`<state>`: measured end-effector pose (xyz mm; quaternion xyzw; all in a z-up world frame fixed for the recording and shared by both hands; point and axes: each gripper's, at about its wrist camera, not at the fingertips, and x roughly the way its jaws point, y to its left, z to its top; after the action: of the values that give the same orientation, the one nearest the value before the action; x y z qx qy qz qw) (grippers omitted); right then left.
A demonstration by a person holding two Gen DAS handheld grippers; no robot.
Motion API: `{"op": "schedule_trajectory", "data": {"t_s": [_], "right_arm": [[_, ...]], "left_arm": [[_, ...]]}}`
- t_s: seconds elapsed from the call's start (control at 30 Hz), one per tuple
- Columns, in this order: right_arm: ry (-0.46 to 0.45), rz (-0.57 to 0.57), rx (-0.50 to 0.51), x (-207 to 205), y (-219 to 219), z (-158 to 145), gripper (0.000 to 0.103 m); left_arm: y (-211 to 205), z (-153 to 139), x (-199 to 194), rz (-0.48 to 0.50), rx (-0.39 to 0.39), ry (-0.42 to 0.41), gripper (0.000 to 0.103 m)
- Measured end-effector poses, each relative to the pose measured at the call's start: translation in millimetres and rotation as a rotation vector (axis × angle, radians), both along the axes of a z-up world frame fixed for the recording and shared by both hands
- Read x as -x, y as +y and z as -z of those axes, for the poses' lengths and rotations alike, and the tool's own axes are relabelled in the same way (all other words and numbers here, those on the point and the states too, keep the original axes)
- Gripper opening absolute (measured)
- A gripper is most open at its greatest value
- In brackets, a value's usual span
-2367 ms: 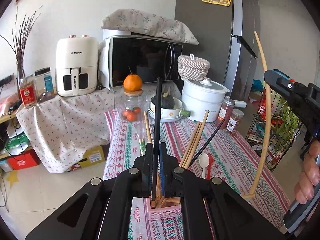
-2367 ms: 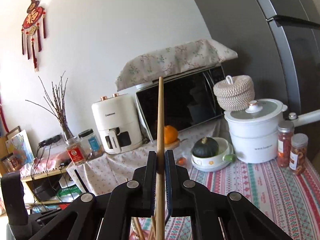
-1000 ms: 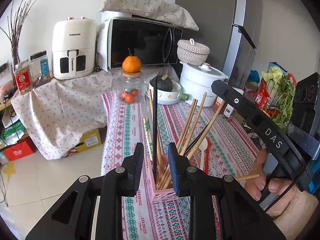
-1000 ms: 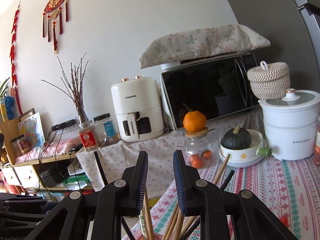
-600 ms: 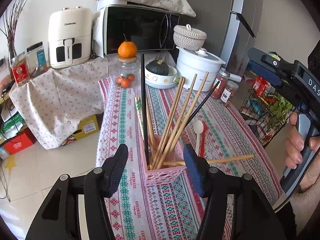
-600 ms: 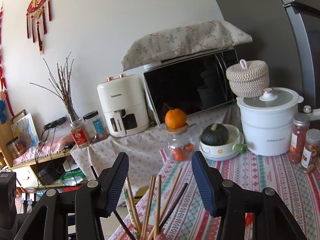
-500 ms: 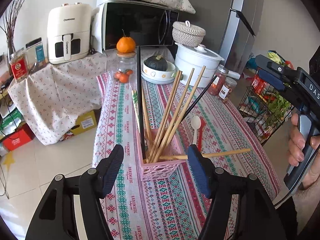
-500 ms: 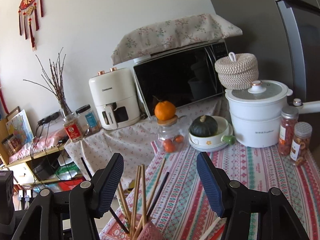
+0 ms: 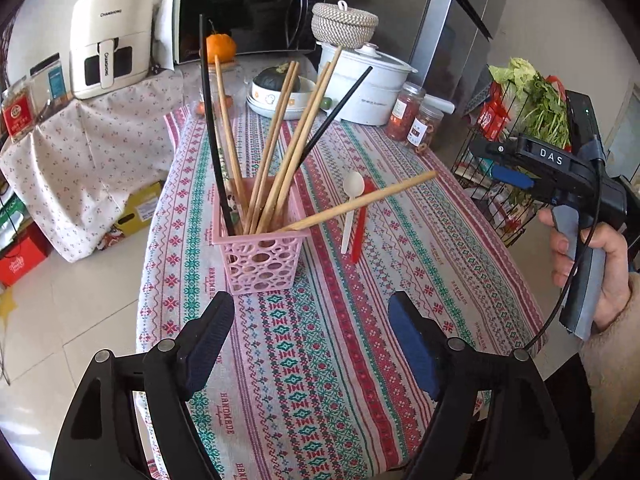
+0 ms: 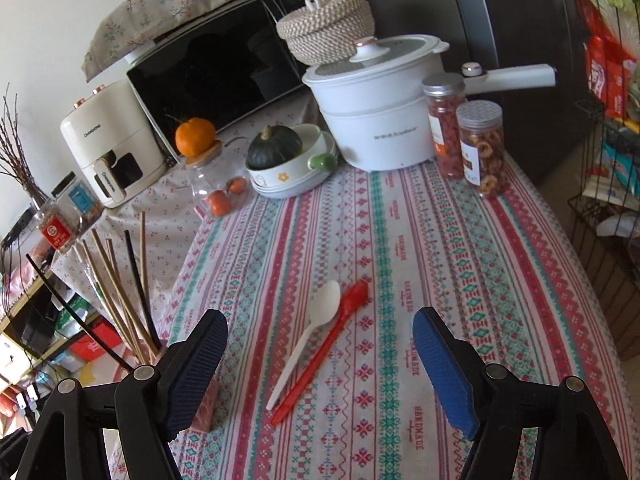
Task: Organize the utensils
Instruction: 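Move both grippers over the white and red spoons on the cloth, then close the left gripper on the white plastic spoon's handle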
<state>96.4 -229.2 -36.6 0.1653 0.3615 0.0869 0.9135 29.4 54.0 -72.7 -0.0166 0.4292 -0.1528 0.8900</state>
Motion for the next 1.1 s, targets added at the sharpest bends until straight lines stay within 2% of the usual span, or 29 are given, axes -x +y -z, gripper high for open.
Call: {"op": "schedule_trajectory", "data": {"t_s": [0.23,0.43,0.6,0.77,0.83,0.9,1.0,1.1], "right_arm": [[0.190,0.023,0.046,-10,-20,25,0.081],[0.304,-0.002,0.135,-19,-37,47,0.081],[0.358,0.043,0.192,-26,-64,61,0.081],[0.416,0.070,0.188,-34,-86,75,0.081],[0.426,0.076,0.195,-38,-89,77,0.081],[0.424,0.074,0.209,-40,-92,78,0.081],[0.427,0.071,0.201,-41,-94,78,0.081],[0.425,0.074,0.178,-41,-98,78,0.081]], "left_arm": [[-69,26,16,0.159,-0.091,0.065,0.082],[-122,42,-11,0.185,-0.156,0.108,0.082],[-153,51,-60,0.117,-0.215,0.102,0.082],[-181,59,-123,0.036,-0.235,0.107,0.079],[-185,61,-148,-0.005,-0.239,0.112,0.074],[-187,66,-175,-0.039,-0.241,0.124,0.062],[-183,73,-207,-0.096,-0.230,0.160,0.052],[-178,77,-230,-0.130,-0.224,0.170,0.049]]}}
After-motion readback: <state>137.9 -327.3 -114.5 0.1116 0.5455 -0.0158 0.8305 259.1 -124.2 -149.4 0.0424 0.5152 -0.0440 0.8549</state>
